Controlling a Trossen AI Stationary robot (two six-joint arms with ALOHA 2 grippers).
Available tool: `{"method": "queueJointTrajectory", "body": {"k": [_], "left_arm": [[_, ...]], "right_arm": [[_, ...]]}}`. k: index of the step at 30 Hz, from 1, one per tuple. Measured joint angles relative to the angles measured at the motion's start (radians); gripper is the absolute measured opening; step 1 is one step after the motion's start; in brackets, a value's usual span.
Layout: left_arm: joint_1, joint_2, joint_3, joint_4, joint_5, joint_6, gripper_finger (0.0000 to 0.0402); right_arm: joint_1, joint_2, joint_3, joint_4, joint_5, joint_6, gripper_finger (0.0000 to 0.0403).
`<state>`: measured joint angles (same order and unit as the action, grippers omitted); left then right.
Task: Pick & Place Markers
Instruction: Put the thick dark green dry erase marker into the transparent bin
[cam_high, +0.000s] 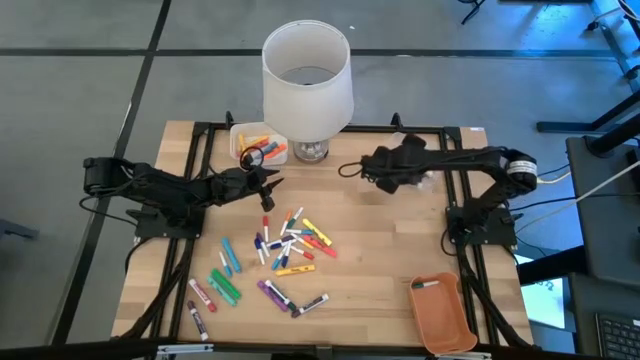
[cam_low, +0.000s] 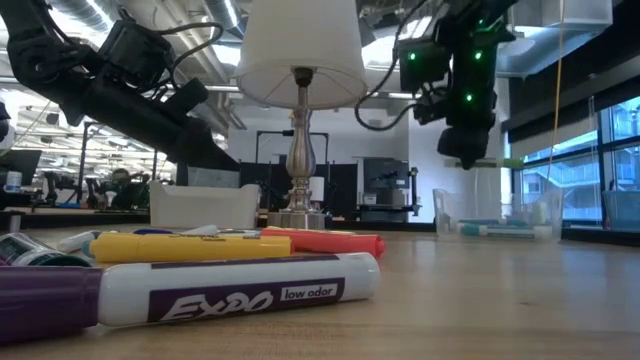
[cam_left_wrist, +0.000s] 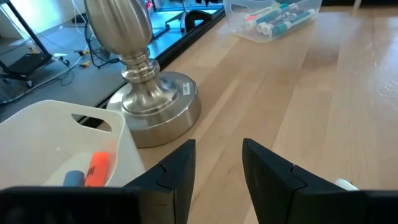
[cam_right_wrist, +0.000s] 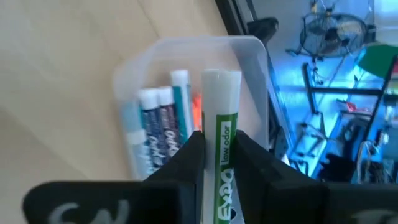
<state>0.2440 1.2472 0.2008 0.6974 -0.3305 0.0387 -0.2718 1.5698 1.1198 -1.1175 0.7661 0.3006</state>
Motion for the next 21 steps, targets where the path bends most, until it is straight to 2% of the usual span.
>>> {"method": "queueJointTrajectory", "body": {"k": [3,7,13,17,21], "left_arm": [[0.000,0.000,0.000,0.000,0.000,0.008,0.0127],[0.000,0.000,0.000,-0.005,0.000,0.017,0.0127],[0.000,0.000,0.000,-0.030,0.000,0.019,0.0127],[0.000,0.000,0.000,-0.029,0.027,-0.012,0.0127],[0.000,0.000,0.000,-0.020,0.167,-0.020,0.0127]], "right_arm": [[-0.046,0.012,0.000,0.000,-0.008,-0.001,0.0075],[-0.098,0.014,0.000,-0.002,-0.065,-0.019,0.0120],[-0.114,0.014,0.000,-0.003,-0.089,0.006,0.0154],[-0.016,0.007,-0.015,0.049,-0.233,0.108,0.0148],[0.159,-0.014,-0.077,0.218,-0.289,0.184,0.0135]]}}
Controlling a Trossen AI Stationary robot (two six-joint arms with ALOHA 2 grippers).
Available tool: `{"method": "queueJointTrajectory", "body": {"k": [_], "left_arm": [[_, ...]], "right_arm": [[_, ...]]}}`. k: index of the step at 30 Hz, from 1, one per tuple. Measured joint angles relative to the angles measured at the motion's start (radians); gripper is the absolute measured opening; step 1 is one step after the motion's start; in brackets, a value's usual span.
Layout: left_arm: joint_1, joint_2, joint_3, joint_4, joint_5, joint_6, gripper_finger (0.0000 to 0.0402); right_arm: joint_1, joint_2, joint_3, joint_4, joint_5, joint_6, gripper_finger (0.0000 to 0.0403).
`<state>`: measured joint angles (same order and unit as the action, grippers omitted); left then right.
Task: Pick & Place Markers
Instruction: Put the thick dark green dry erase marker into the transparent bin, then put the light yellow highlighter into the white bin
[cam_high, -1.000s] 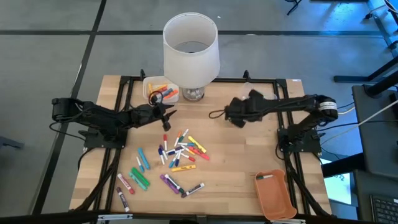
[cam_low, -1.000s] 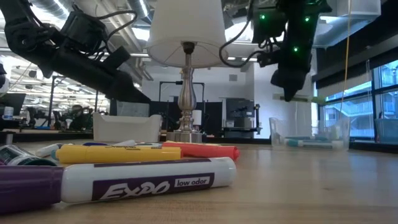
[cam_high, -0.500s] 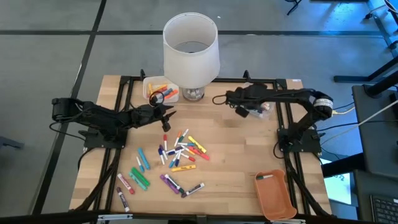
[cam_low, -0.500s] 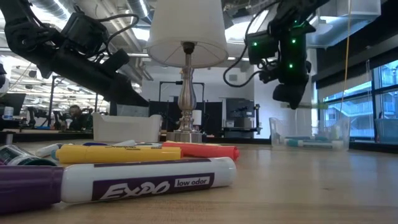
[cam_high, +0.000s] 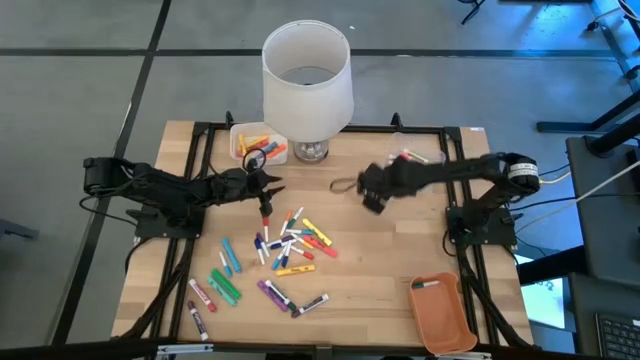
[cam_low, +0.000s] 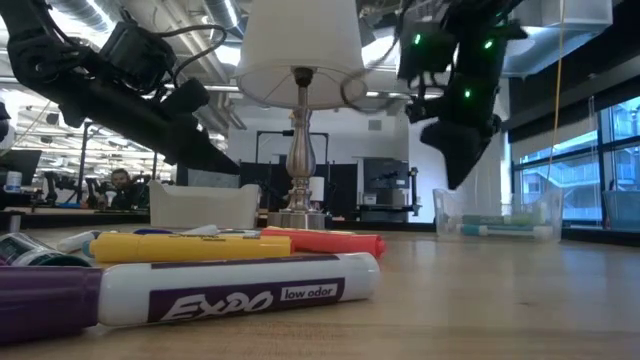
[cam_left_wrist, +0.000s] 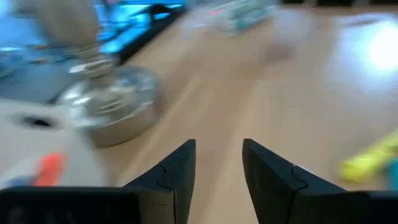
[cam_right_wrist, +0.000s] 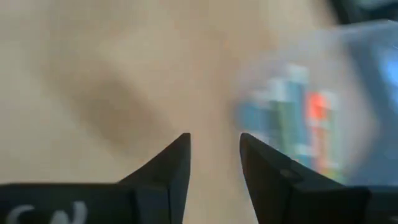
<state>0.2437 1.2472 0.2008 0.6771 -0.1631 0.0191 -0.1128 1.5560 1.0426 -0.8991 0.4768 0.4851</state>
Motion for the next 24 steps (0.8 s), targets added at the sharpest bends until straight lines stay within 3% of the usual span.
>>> {"method": "queueJointTrajectory", "body": {"k": [4,7,10,13,17,20,24], "left_arm": [[-0.051,0.004,0.000,0.083,0.092,-0.040,0.0130],[-0.129,0.032,0.024,0.105,0.071,-0.020,0.0137],[-0.196,0.102,0.084,0.108,0.044,0.025,0.0147],[-0.240,0.205,0.159,0.101,0.088,0.057,0.0158],[-0.252,0.328,0.278,-0.054,0.203,0.110,0.0165],[-0.247,0.404,0.369,-0.206,0.206,0.149,0.0166],[-0.230,0.472,0.468,-0.302,0.190,0.178,0.0161]], "right_arm": [[0.155,0.000,-0.049,0.193,-0.056,0.096,0.0126],[0.249,0.000,-0.088,0.350,-0.088,0.132,0.0125],[0.313,0.000,-0.119,0.476,-0.090,0.139,0.0125],[0.346,0.000,-0.132,0.546,-0.085,0.085,0.0125],[0.369,0.000,-0.132,0.612,0.006,-0.094,0.0125],[0.372,0.000,-0.132,0.647,0.069,-0.154,0.0125],[0.371,0.000,-0.132,0.647,0.072,-0.165,0.0125]]}}
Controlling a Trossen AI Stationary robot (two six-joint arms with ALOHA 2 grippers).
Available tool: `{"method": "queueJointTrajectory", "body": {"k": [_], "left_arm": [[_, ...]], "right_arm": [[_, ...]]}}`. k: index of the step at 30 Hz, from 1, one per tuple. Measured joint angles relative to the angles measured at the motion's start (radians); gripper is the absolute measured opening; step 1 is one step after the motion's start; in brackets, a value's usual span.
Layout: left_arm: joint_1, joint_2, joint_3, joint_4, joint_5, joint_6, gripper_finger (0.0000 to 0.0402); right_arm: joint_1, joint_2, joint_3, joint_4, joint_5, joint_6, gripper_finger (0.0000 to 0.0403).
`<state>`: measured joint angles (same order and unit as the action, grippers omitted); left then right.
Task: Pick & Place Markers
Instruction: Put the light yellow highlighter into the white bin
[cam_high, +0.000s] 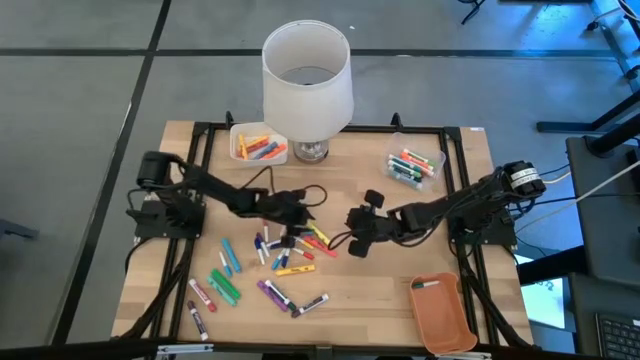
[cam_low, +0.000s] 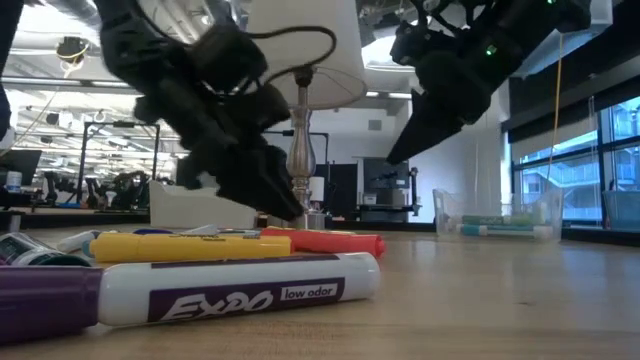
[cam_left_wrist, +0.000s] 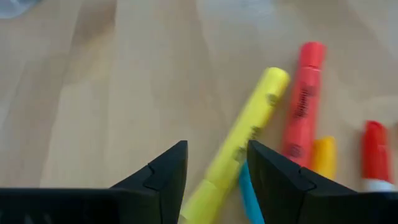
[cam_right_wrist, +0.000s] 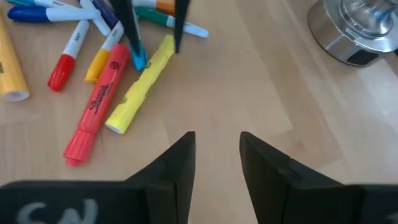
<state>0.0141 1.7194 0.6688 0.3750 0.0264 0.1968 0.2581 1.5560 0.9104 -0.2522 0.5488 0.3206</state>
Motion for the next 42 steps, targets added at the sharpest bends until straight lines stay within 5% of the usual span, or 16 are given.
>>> {"method": "queueJointTrajectory", "body": {"k": [8,21,30,35,42], "left_arm": [[0.040,0.056,0.083,-0.172,0.131,0.044,0.0138],[0.096,0.076,0.085,-0.167,0.096,0.003,0.0085],[0.084,0.024,0.078,-0.178,0.026,-0.037,0.0066],[0.051,-0.052,0.080,-0.225,-0.148,-0.045,0.0065],[0.012,-0.247,0.080,-0.503,-0.472,-0.027,0.0065]], "right_arm": [[0.000,0.008,0.001,-0.010,-0.019,0.020,0.0125],[0.000,0.008,0.001,-0.008,-0.016,0.036,0.0125],[0.000,0.009,-0.028,-0.012,0.128,0.043,0.0125],[0.000,0.009,-0.054,-0.003,0.140,0.068,0.0125],[0.000,0.009,-0.067,0.001,0.141,0.088,0.0126]]}}
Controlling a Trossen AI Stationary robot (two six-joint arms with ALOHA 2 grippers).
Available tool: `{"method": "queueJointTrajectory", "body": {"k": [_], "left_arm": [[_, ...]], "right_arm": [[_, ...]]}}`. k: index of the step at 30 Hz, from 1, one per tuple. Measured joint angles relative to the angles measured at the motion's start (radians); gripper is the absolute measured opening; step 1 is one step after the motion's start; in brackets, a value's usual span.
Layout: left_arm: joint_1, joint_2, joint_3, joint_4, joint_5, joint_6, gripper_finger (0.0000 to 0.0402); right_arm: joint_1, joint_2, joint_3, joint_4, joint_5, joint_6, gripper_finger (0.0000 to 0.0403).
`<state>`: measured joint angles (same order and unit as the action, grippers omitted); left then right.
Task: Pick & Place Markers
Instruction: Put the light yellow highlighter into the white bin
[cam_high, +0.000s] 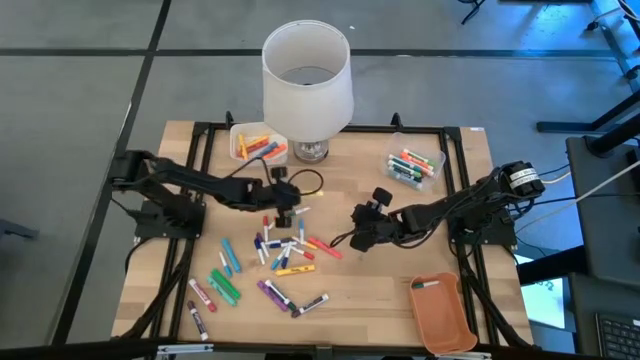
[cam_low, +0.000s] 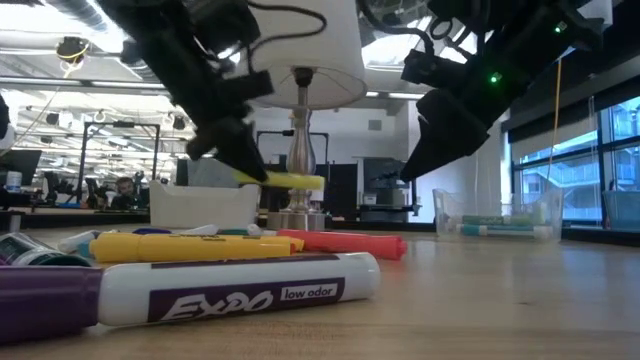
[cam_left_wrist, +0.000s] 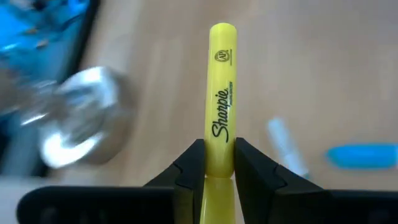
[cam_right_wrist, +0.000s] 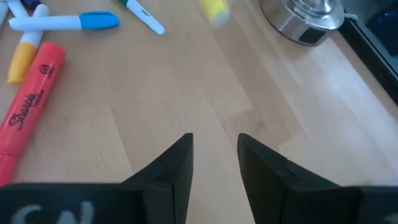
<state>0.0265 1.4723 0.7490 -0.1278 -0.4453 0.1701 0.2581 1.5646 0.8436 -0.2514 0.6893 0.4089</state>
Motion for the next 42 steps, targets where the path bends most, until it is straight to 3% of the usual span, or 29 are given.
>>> {"method": "queueJointTrajectory", "body": {"k": [5,10,19,26,31,42], "left_arm": [[0.028,-0.120,0.000,-0.233,-0.155,-0.052,0.0065],[0.070,-0.199,-0.032,-0.354,-0.264,-0.132,0.0065],[0.129,-0.273,-0.104,-0.394,-0.232,-0.201,0.0065],[0.141,-0.330,-0.105,-0.444,-0.378,-0.320,0.0065],[0.157,-0.375,-0.105,-0.450,-0.399,-0.344,0.0065],[0.305,-0.284,-0.105,-0.370,-0.419,-0.288,0.0066]], "right_arm": [[0.000,0.000,0.000,0.000,0.000,0.002,0.0126],[0.000,0.000,0.000,0.001,0.000,0.002,0.0126],[0.000,0.000,0.000,-0.001,0.000,-0.003,0.0126],[0.000,0.000,0.000,0.001,-0.052,0.006,0.0126],[0.001,0.000,0.000,0.018,-0.102,-0.002,0.0126],[0.000,0.000,0.000,0.074,-0.143,-0.013,0.0126]]}}
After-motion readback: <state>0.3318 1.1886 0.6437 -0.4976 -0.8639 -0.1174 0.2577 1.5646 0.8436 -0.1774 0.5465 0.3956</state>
